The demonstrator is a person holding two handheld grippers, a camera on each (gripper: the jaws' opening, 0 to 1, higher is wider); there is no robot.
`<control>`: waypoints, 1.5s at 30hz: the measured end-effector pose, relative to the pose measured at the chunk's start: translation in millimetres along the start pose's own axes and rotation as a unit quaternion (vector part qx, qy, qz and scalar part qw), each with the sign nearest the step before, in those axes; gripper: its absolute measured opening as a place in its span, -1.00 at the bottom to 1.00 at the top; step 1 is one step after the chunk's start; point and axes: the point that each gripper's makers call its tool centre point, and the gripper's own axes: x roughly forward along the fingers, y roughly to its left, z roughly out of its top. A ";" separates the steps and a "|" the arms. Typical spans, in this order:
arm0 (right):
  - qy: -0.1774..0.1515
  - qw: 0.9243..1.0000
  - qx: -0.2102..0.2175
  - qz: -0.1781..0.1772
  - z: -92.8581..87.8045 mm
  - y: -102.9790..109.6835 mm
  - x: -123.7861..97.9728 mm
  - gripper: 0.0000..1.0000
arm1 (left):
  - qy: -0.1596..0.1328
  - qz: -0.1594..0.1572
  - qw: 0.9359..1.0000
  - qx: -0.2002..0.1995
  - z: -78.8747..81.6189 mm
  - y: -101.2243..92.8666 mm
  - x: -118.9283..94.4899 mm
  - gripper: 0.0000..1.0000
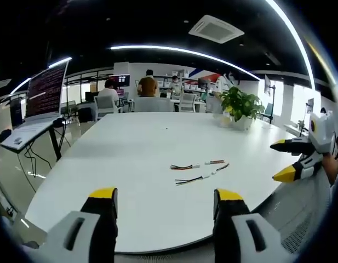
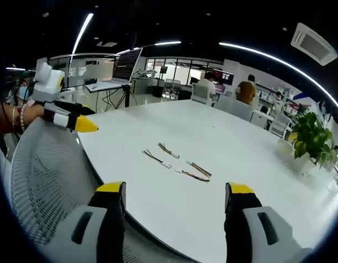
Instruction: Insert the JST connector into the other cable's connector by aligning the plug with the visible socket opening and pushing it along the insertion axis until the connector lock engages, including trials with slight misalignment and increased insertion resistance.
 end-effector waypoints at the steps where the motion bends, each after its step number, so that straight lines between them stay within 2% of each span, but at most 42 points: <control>1: 0.000 1.000 0.000 0.000 -0.1 0.0 -0.2 0.45 | 0.002 0.000 1.000 0.001 -0.5 -0.1 0.1 0.35; 19: 0.009 1.000 -0.001 -0.001 -2.4 0.3 0.8 0.43 | 0.009 -0.005 1.000 0.002 -3.1 -1.4 1.0 0.34; 33: 0.040 0.999 -0.001 -0.007 -11.1 -2.0 1.6 0.53 | 0.016 -0.009 1.000 0.003 -5.2 -2.9 1.6 0.34; 38: 0.029 0.999 -0.015 -0.008 -6.4 -3.2 0.7 0.50 | 0.034 -0.011 0.999 0.009 -10.2 -3.9 3.8 0.48; 40: 0.034 0.999 -0.017 -0.004 -7.1 -3.0 1.4 0.53 | 0.002 -0.036 0.999 0.000 0.6 -12.5 5.1 0.50; 41: 0.038 0.999 -0.019 -0.003 -8.0 -2.9 1.6 0.54 | -0.004 -0.031 0.999 0.007 2.6 -10.7 4.4 0.56; 43: 0.044 0.998 -0.034 -0.007 -8.8 -5.8 0.5 0.45 | 0.003 -0.030 1.000 0.009 0.6 -10.0 5.0 0.78; 45: 0.047 0.998 -0.046 -0.012 -8.4 -8.9 -1.0 0.44 | 0.031 -0.036 0.999 0.006 -7.6 -11.7 5.5 0.83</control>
